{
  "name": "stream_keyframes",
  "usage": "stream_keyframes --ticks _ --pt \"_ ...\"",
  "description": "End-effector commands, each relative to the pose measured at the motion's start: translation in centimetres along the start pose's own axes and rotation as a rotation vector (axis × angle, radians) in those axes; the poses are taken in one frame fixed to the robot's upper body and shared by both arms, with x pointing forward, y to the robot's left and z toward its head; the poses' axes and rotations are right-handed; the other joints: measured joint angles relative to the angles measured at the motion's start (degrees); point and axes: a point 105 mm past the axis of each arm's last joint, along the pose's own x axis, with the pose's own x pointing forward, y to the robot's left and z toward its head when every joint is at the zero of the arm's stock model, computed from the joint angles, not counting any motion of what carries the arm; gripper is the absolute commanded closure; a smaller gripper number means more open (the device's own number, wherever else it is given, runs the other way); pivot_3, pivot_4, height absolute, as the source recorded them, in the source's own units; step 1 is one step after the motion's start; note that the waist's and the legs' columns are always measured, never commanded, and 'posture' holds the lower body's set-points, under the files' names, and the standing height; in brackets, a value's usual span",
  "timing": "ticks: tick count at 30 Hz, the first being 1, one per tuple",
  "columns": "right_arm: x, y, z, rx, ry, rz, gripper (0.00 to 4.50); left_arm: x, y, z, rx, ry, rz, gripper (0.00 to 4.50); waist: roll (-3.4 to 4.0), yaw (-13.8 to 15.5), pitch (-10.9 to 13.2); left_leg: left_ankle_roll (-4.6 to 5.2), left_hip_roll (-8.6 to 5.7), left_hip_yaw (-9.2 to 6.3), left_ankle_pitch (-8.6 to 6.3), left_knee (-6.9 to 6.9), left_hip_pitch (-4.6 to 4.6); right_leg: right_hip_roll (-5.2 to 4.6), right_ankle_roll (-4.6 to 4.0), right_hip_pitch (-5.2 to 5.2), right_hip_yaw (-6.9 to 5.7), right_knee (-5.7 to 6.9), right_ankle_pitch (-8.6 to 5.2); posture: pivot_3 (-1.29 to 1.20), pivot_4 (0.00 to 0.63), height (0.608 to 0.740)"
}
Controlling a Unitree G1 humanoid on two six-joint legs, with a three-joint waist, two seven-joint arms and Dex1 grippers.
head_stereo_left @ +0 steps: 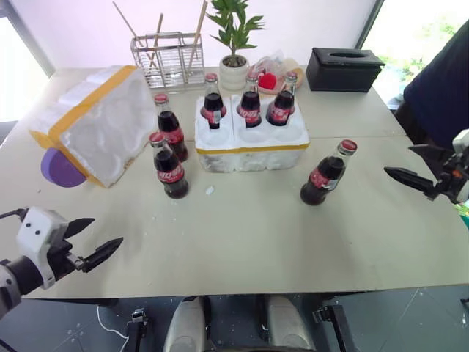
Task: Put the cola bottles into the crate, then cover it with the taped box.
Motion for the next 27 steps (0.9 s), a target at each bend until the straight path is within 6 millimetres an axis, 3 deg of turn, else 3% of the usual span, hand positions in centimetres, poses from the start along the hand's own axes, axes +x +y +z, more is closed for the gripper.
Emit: stream_keyframes --ticks 1,15,22,27 --pt "-0.3 -0.5 1.2 -0.035 -0.039 -0.013 0.00 -0.3 -0.3 0.5 0.032 -0.012 0.001 0.01 0.00 0.0 0.0 0.00 0.00 0.00 0.00 0.00 0.00 0.00 0.00 0.00 0.00 0.00 0.00 0.00 0.150 0.740" --pt "-0.5 -0.3 1.4 0.008 -0.054 0.005 0.00 0.8 -0.5 2.2 -0.020 -0.094 -0.031 0.01 0.00 0.1 0.0 0.01 0.00 -0.01 0.01 0.01 0.00 0.03 0.00 0.02 0.00 0.02 0.00 0.00 0.150 0.740" --pt "-1.4 -0.1 7.4 -0.042 -0.129 0.114 0.00 4.2 -1.0 5.2 0.027 -0.220 -0.086 0.01 0.25 0.1 0.1 0.01 -0.01 -0.01 0.01 0.10 0.01 0.03 -0.02 0.05 0.01 0.08 0.03 0.00 0.150 0.740" --pt "-2.2 3.1 11.5 -0.101 -0.129 0.336 0.00 6.8 -1.2 7.0 0.044 -0.285 -0.126 0.01 0.23 0.1 0.1 0.02 0.01 -0.06 0.01 0.00 0.00 0.12 -0.02 0.03 -0.01 0.08 0.02 0.00 0.150 0.740"
